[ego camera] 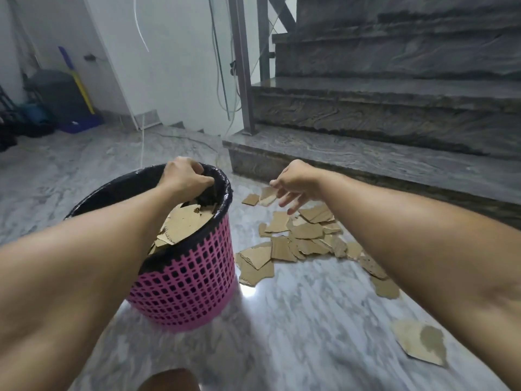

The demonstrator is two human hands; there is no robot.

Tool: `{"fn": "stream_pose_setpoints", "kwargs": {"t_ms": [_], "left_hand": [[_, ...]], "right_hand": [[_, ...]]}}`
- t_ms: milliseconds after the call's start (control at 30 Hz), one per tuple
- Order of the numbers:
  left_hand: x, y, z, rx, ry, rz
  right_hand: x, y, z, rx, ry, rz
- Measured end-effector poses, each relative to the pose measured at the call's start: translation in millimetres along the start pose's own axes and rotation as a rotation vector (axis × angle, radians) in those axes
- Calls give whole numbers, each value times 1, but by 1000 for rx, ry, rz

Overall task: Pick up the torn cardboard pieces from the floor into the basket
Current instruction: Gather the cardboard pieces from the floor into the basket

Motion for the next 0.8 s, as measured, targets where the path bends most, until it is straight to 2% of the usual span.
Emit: {"fn": "stream_pose_setpoints", "kwargs": {"t_ms": [200,333,433,633,800], "left_hand": [[-95,15,-91,134,-4,-175],[-135,38,-181,342,-63,-243],[-149,62,-253,525,-128,-271],[-156,116,-382,782,-198,-302],[-146,149,-463,879,-276,-291]], "right_hand": [[-94,34,77,-35,140,-150],[-188,61,122,-120,126,-303],[-261,80,141,-140,112,-417],[-398,123,176,-220,128,-627],[-489,153,194,-329,211,-752]]}}
Point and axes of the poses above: each hand's wrist, its own y-axis away from the middle knuckle, its own z-axis out of the back of the hand, x = y × z, the point moved 8 cm from there along -y, towards the middle knuckle, and after that the axes turned 7 degrees about y, right-handed, at the moved point
